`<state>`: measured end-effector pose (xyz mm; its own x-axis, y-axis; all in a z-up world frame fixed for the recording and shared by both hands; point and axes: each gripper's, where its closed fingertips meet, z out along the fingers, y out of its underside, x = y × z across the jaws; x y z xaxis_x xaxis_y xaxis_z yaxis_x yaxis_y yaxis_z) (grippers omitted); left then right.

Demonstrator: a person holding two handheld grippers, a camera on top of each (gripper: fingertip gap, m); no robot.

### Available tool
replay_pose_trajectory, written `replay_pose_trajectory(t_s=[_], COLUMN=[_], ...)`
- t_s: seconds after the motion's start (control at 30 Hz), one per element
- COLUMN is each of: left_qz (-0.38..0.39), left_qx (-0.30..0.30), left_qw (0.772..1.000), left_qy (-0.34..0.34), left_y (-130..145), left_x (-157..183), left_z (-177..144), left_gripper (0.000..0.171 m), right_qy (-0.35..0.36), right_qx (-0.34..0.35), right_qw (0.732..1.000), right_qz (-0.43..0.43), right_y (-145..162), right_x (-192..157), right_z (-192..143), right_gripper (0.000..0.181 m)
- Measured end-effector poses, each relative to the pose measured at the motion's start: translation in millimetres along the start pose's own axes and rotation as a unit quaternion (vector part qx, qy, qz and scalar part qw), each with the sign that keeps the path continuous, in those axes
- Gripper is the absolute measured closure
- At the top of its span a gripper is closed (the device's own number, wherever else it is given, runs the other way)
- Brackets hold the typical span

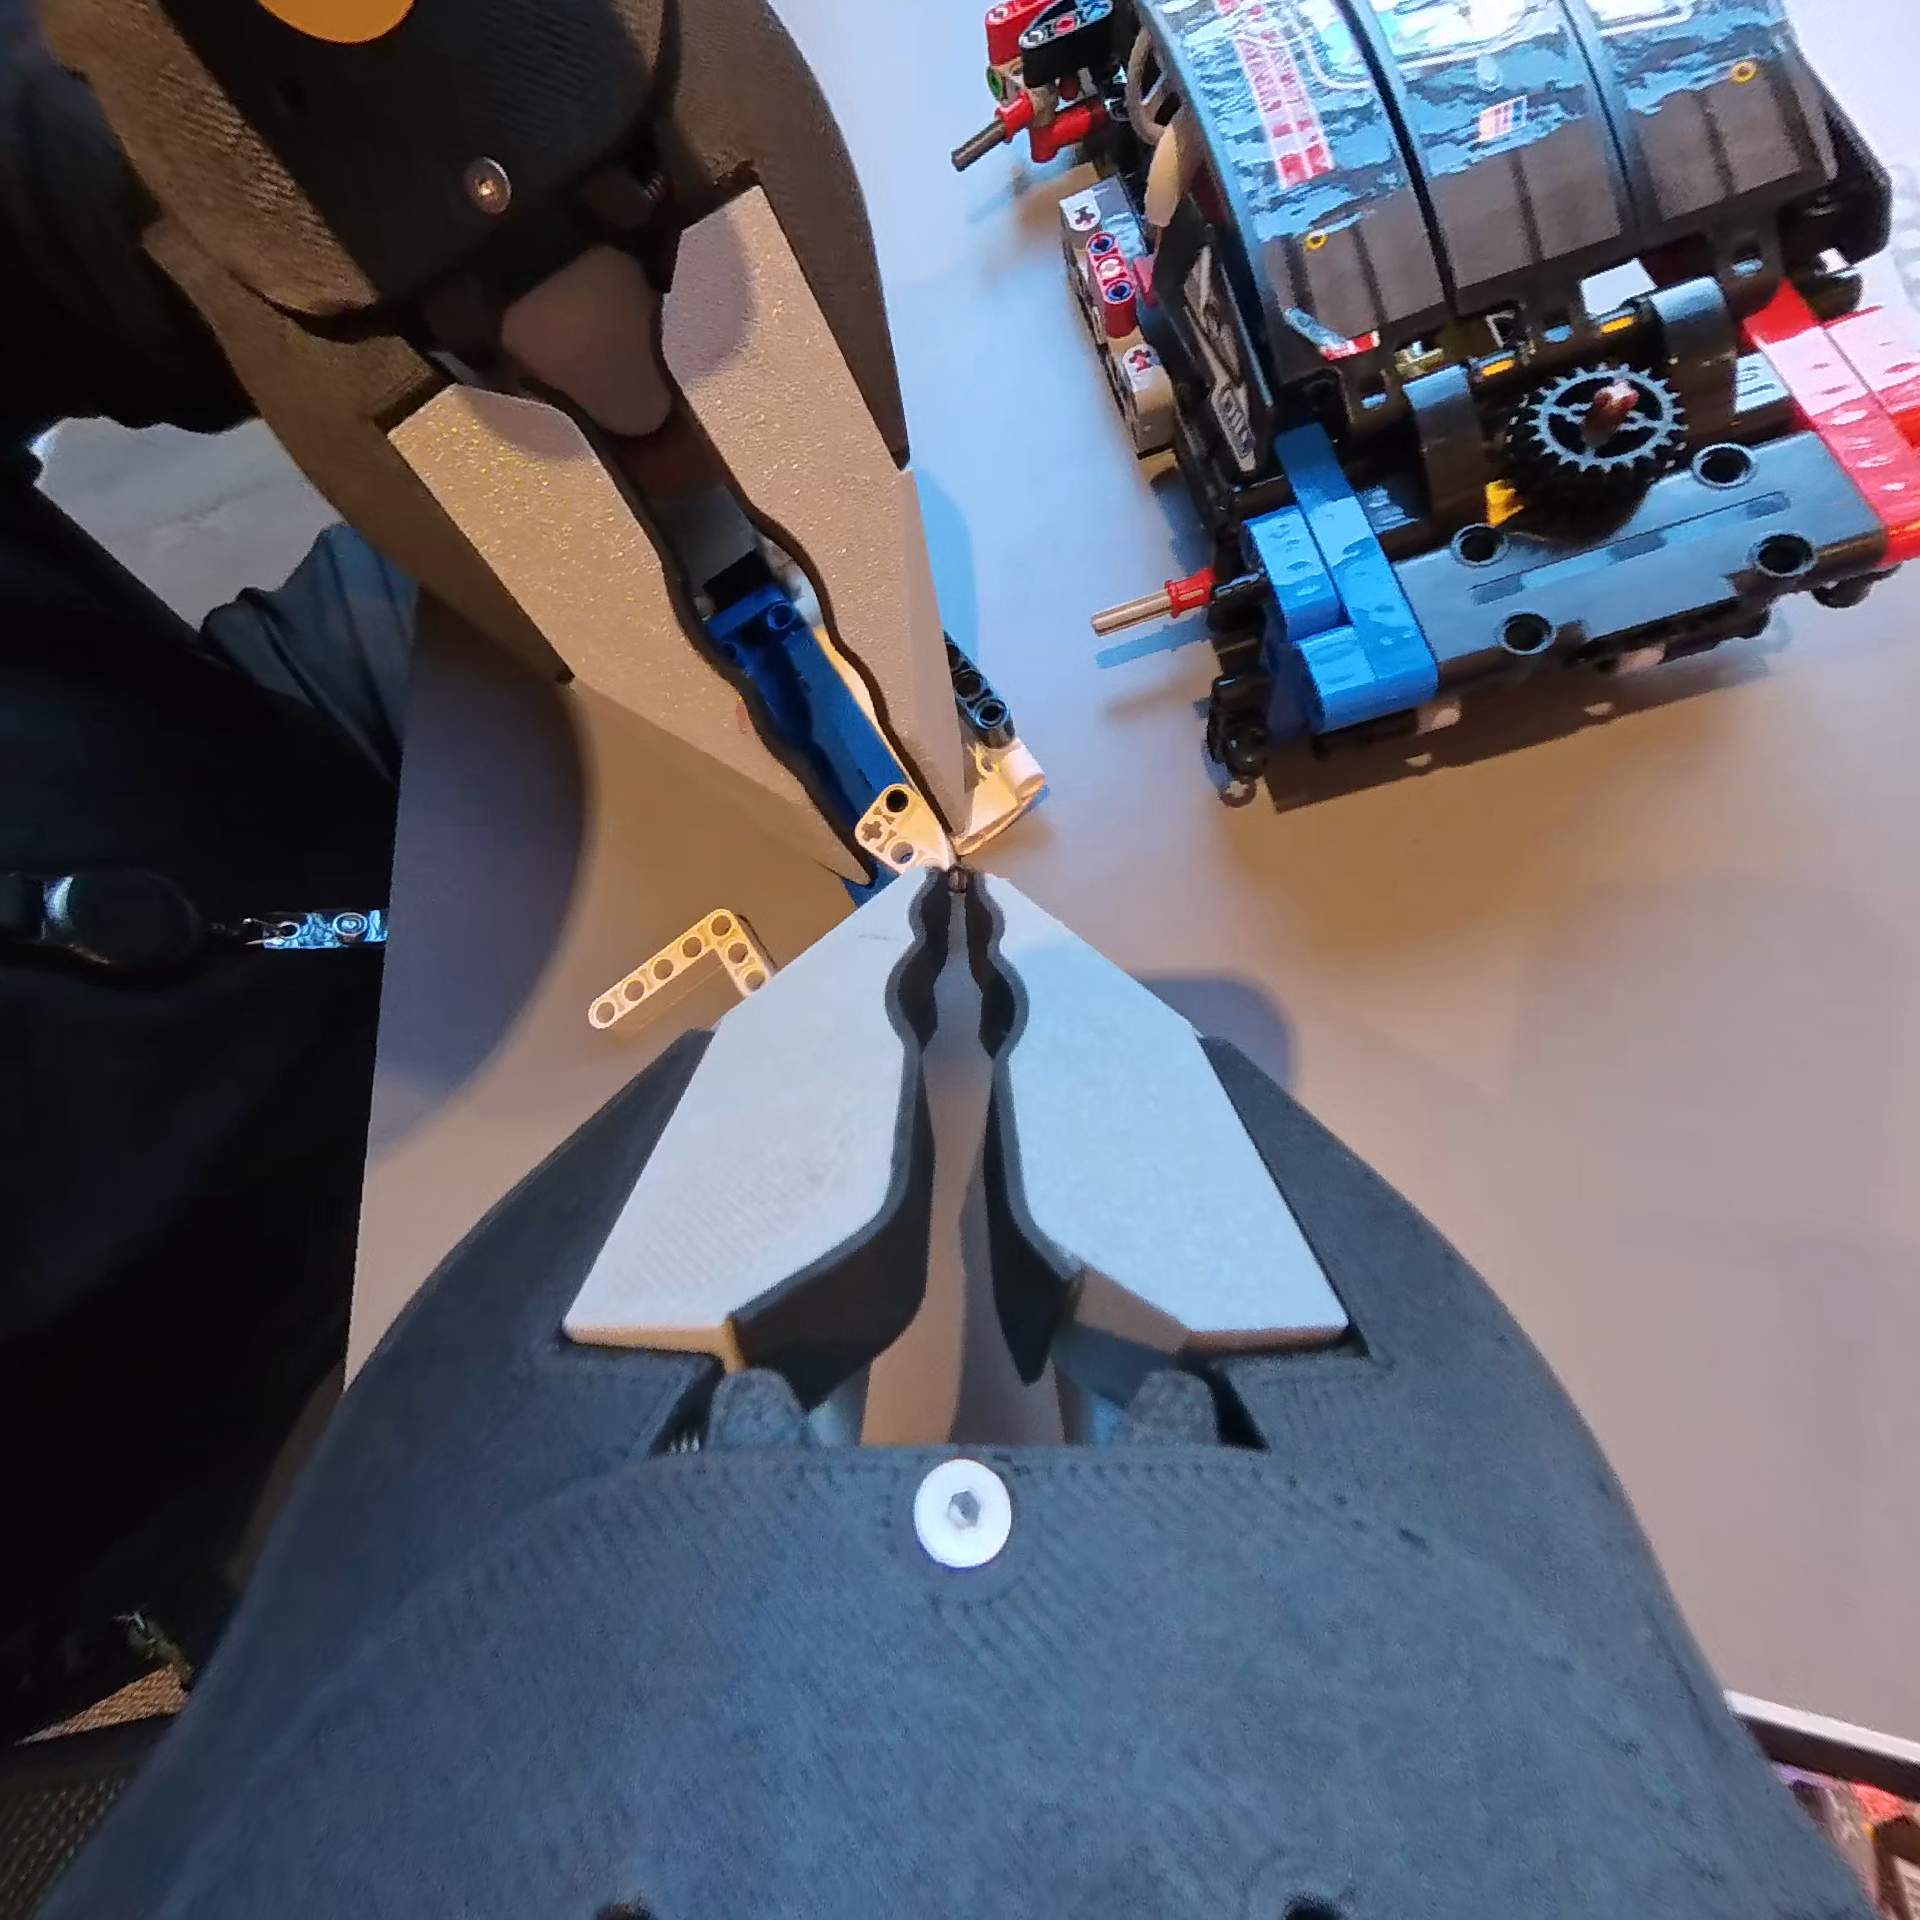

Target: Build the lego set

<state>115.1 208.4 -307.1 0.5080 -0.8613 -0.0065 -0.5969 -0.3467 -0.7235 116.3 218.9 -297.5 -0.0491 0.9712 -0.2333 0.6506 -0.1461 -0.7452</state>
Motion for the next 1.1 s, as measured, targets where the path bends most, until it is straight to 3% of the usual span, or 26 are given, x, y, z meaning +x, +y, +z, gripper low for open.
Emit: replay_pose_trajectory(t_s=[0.37, 1.1], left_qz=[0.05, 0.058], left_qx=[0.026, 0.028], left_qw=[0.998, 0.998], left_qy=[0.014, 0.01], left_y=[-1, -1], left_x=[4, 4], left_z=[0, 0], left_gripper=[0.157, 0.158], right_qy=[-0.014, 0.063], right_qx=[0.01, -0.107], right_qw=[1.0, 0.986], right_qz=[-0.012, -0.107], right_y=[-8, -3], right_x=[-13, -16], right_z=[-8, 2], right_gripper=[0.181, 0.181])
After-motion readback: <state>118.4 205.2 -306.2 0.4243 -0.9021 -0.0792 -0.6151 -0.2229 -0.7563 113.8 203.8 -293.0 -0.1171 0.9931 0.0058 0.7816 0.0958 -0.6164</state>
